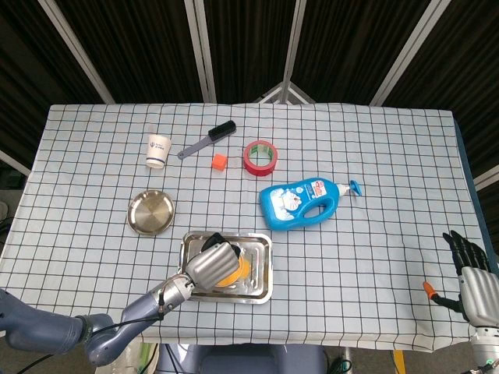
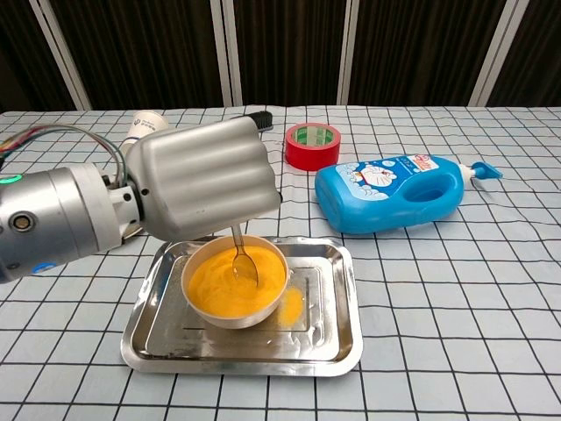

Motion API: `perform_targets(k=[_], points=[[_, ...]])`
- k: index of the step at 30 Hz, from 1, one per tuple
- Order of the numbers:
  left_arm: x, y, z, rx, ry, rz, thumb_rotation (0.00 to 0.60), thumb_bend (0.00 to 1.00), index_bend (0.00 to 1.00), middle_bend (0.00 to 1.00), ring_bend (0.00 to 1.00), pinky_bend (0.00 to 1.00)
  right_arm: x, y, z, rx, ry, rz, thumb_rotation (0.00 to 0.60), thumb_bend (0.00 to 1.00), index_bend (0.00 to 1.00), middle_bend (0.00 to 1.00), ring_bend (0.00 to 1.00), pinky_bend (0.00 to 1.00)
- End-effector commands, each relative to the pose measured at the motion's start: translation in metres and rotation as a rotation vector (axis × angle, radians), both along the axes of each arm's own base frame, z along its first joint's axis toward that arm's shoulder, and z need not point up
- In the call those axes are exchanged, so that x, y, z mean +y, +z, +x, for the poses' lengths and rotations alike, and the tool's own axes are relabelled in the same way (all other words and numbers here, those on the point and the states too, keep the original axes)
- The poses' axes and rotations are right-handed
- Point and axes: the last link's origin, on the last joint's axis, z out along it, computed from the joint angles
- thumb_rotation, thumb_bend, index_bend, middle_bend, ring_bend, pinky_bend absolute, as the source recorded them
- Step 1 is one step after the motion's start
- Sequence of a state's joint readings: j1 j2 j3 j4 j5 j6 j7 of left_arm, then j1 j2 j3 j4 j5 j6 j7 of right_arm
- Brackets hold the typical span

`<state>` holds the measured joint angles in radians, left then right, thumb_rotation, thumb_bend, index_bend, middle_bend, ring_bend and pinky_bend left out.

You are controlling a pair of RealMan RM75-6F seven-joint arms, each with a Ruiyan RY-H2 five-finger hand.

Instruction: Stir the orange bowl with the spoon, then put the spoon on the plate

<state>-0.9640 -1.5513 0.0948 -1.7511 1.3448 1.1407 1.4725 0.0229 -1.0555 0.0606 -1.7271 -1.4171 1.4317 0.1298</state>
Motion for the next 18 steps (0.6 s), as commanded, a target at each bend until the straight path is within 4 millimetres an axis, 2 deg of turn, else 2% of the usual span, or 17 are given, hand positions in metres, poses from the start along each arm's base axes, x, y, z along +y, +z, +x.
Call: perform_targets(k=[1, 10, 18], points=[[0.0, 0.002, -0.001, 0.004, -0.004, 0.001, 0.6, 0.89, 0.76, 1.0, 1.0, 0.98, 0.0, 0.0, 0.0, -0.001, 0.0, -0.002, 0.6, 0.31, 0.0, 0.0, 0.0, 0.0], [0.012, 0.009, -0.005, 0.029, -0.012, 0.047, 0.6, 0.89, 0.76, 1.0, 1.0, 0.98, 0.0, 0.0, 0.0, -0.006, -0.003, 0.0, 0.6, 0.31, 0.0, 0.0, 0.0, 0.0], [0.03, 0.002, -0.007, 0.048, 0.009, 0.101, 0.6, 0.89, 0.76, 1.0, 1.0, 0.98, 0.0, 0.0, 0.0, -0.008, -0.002, 0.001, 0.6, 0.31, 0.0, 0.0, 0.0, 0.0]])
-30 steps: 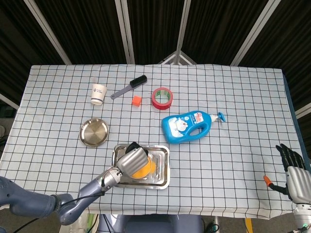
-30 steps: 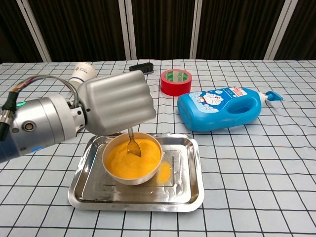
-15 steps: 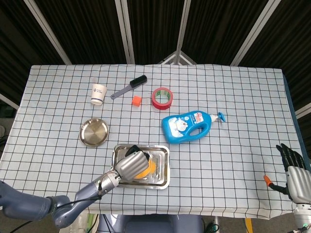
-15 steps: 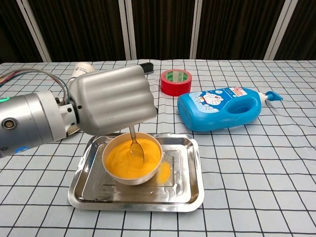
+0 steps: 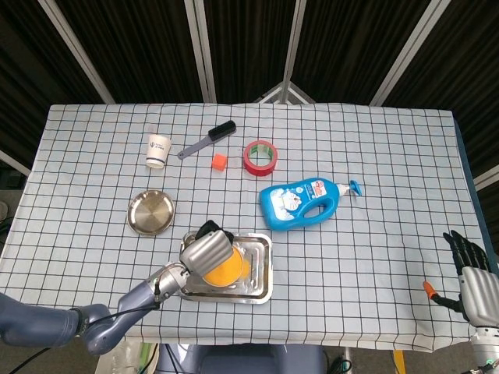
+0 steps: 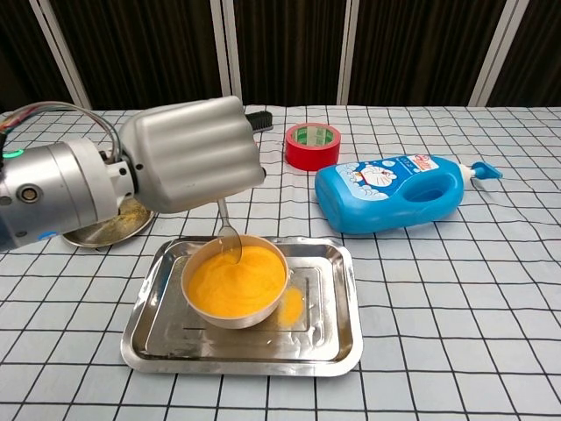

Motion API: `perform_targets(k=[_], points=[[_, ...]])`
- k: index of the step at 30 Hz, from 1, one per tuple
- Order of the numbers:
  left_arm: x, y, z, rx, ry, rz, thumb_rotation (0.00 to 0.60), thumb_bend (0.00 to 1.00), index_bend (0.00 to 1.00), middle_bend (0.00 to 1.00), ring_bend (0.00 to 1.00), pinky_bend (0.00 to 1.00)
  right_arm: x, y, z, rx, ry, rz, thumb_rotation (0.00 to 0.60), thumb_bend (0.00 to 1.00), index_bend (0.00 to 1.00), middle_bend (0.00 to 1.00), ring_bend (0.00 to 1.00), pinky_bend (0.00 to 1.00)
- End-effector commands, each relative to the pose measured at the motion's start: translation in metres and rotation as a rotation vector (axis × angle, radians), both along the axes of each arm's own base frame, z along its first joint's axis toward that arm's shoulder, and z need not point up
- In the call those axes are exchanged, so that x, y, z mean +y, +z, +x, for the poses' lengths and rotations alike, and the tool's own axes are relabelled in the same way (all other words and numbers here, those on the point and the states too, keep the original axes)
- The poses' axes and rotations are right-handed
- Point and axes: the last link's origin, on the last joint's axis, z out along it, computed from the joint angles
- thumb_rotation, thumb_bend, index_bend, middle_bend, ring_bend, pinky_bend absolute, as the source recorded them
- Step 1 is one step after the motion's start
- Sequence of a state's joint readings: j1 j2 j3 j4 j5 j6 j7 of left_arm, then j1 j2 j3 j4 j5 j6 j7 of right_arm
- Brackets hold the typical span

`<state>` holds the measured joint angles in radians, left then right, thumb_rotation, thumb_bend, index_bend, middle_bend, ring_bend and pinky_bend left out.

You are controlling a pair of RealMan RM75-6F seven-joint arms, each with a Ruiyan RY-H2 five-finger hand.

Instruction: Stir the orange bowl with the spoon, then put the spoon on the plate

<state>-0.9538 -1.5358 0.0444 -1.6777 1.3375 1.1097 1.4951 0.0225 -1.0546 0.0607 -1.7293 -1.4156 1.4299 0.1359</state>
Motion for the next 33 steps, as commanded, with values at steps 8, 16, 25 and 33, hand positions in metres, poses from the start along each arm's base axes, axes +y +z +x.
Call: perform_targets(k=[8, 16, 25, 33], points=[[0.007, -0.017, 0.0, 0.039, -0.008, 0.028, 0.6, 0.89, 0.76, 1.0, 1.0, 0.98, 0.0, 0.001, 0.0, -0.001, 0.003, -0.001, 0.6, 0.31, 0.0, 0.0, 0.0, 0.0], [-0.004, -0.024, 0.0, 0.022, -0.002, -0.013, 0.6, 0.89, 0.76, 1.0, 1.0, 0.98, 0.0, 0.0, 0.0, -0.001, 0.003, 0.0, 0.6, 0.31, 0.0, 0.0, 0.0, 0.0], [-0.019, -0.017, 0.002, -0.028, 0.015, -0.061, 0.6, 0.89, 0.76, 1.0, 1.0, 0.98, 0.0, 0.0, 0.0, 0.0, 0.002, 0.0, 0.6, 0.31, 0.0, 0.0, 0.0, 0.0], [-0.03, -0.008, -0.002, -0.046, 0.008, -0.087, 0.6, 0.89, 0.76, 1.0, 1.0, 0.98, 0.0, 0.0, 0.0, 0.0, 0.002, 0.001, 0.6, 0.31, 0.0, 0.0, 0.0, 0.0]])
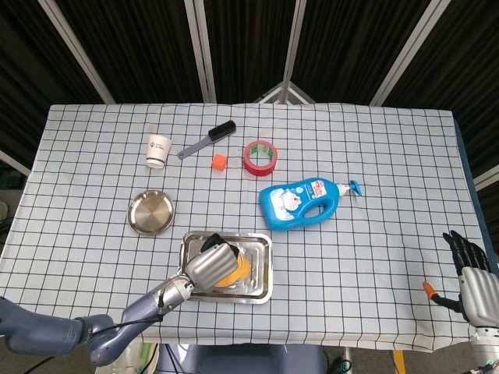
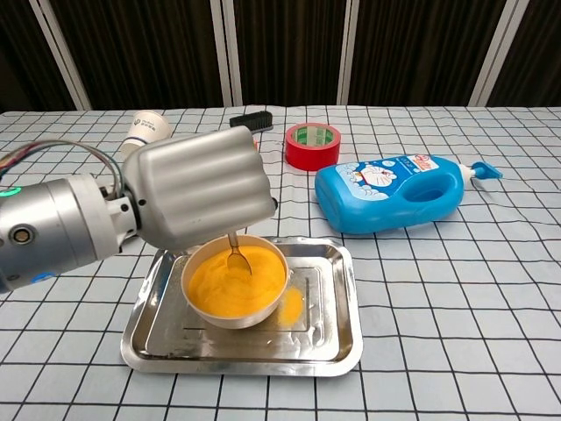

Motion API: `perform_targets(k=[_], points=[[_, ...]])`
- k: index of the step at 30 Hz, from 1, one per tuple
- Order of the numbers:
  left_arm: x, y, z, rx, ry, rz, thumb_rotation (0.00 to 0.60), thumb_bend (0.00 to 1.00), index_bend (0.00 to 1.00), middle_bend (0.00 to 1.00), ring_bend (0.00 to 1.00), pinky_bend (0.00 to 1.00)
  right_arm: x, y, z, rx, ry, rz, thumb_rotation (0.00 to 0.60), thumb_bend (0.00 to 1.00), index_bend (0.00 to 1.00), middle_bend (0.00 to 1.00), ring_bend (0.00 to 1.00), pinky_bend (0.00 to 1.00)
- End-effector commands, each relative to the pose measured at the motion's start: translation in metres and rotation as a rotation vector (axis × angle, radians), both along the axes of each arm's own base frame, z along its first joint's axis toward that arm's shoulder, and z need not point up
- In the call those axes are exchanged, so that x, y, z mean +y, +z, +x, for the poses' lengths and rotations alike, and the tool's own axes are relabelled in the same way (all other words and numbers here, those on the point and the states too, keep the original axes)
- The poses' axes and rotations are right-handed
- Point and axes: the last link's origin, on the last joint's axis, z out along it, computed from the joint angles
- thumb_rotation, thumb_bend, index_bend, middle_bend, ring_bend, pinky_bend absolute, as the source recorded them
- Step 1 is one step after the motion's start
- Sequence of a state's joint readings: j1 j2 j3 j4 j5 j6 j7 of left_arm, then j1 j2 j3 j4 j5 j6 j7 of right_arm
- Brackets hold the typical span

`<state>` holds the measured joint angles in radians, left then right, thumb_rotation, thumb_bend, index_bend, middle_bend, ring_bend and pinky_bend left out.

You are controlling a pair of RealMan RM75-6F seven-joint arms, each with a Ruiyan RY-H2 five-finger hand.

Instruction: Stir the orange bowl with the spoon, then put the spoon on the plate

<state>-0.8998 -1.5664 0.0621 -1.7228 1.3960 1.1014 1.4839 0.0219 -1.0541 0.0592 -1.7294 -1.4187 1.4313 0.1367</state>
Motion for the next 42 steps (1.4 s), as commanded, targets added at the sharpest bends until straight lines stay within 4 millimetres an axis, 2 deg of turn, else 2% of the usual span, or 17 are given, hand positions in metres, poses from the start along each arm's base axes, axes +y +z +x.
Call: perform_targets(k=[1, 10, 27, 39, 42], points=[[-0.002, 0.002, -0.001, -0.008, 0.005, -0.005, 0.6, 0.89, 0.76, 1.0, 1.0, 0.98, 0.0, 0.0, 0.0, 0.0, 0.0, 0.0, 0.6, 0.31, 0.0, 0.0, 0.0, 0.0], [-0.005, 0.006, -0.006, -0.014, 0.01, -0.011, 0.6, 0.89, 0.76, 1.0, 1.0, 0.98, 0.0, 0.0, 0.0, 0.0, -0.002, 0.0, 0.6, 0.31, 0.0, 0.0, 0.0, 0.0], [-0.017, 0.014, -0.003, -0.051, 0.012, -0.049, 0.6, 0.89, 0.76, 1.0, 1.0, 0.98, 0.0, 0.0, 0.0, 0.0, -0.002, -0.001, 0.6, 0.31, 0.0, 0.0, 0.0, 0.0], [-0.004, 0.031, -0.002, -0.073, 0.026, -0.003, 0.6, 0.89, 0.76, 1.0, 1.0, 0.98, 0.0, 0.0, 0.0, 0.001, -0.002, 0.0, 0.6, 0.31, 0.0, 0.0, 0.0, 0.0], [-0.006, 0.035, 0.001, -0.092, 0.041, -0.019, 0.6, 0.89, 0.76, 1.0, 1.0, 0.98, 0.0, 0.0, 0.0, 0.002, -0.002, -0.001, 0.6, 0.31, 0.0, 0.0, 0.0, 0.0]])
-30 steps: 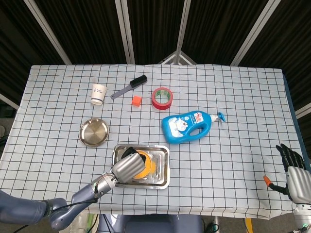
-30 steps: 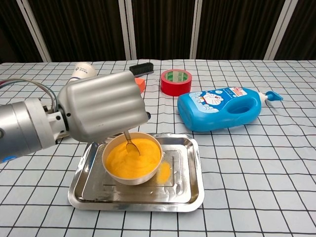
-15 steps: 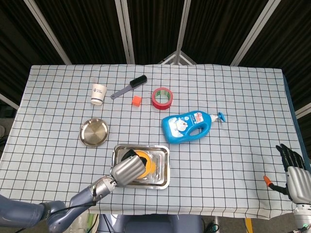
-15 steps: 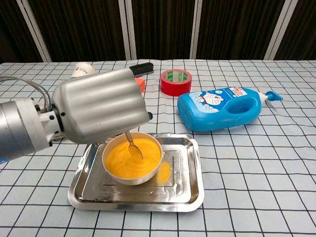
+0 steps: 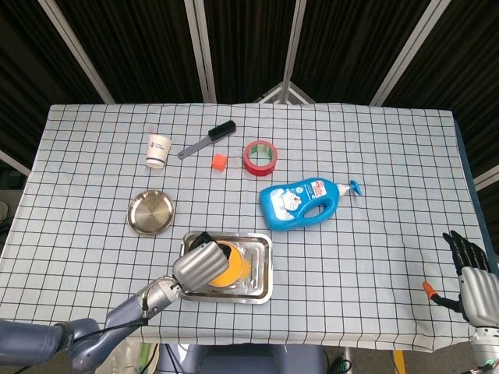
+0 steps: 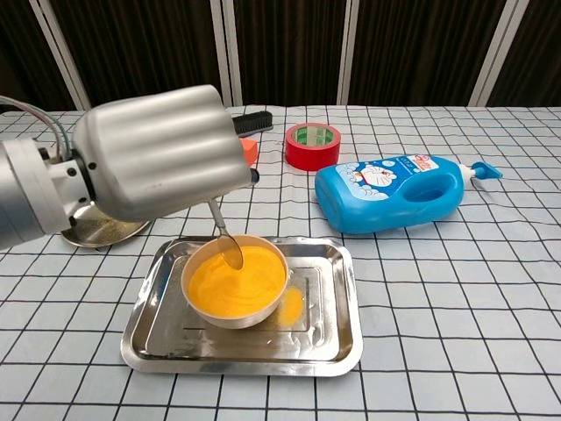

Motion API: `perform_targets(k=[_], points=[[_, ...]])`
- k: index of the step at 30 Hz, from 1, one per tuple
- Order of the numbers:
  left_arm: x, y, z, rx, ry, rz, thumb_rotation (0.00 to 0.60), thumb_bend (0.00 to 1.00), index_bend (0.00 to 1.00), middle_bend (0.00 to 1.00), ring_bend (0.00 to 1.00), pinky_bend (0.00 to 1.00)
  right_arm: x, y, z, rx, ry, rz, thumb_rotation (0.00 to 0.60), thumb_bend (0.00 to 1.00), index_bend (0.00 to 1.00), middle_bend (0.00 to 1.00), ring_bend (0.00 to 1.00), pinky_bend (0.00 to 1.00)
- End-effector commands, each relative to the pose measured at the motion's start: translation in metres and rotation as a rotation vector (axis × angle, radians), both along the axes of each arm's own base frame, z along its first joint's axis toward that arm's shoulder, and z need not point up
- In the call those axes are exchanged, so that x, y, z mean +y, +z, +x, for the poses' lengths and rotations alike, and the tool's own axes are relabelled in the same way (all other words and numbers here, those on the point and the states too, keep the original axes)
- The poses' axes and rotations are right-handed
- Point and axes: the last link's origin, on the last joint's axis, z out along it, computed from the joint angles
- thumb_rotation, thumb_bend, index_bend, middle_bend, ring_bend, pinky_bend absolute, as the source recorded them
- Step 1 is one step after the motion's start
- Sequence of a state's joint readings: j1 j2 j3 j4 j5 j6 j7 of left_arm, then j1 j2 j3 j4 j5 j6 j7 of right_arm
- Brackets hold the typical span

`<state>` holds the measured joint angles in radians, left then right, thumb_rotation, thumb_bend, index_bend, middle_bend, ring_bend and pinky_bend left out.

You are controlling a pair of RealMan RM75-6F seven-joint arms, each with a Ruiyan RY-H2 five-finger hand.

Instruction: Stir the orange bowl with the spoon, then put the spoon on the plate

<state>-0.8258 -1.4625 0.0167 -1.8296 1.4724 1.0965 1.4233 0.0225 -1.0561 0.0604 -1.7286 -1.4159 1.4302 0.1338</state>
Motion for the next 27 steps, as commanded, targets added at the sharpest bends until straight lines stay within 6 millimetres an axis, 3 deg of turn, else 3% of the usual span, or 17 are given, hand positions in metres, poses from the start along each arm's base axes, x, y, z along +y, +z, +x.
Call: perform_targets(k=[1, 12, 27], points=[[-0.003, 0.002, 0.001, -0.014, 0.012, -0.017, 0.6, 0.89, 0.76, 1.0, 1.0, 0.98, 0.0, 0.0, 0.0, 0.0, 0.0, -0.001, 0.6, 0.31, 0.0, 0.0, 0.0, 0.0], [-0.02, -0.006, -0.005, -0.009, 0.034, -0.084, 0.6, 0.89, 0.76, 1.0, 1.0, 0.98, 0.0, 0.0, 0.0, -0.002, -0.002, -0.003, 0.6, 0.31, 0.0, 0.0, 0.0, 0.0], [-0.003, -0.013, -0.015, 0.024, 0.055, -0.005, 0.6, 0.89, 0.78, 1.0, 1.0, 0.98, 0.0, 0.0, 0.0, -0.003, -0.003, -0.003, 0.6, 0.31, 0.0, 0.0, 0.0, 0.0]])
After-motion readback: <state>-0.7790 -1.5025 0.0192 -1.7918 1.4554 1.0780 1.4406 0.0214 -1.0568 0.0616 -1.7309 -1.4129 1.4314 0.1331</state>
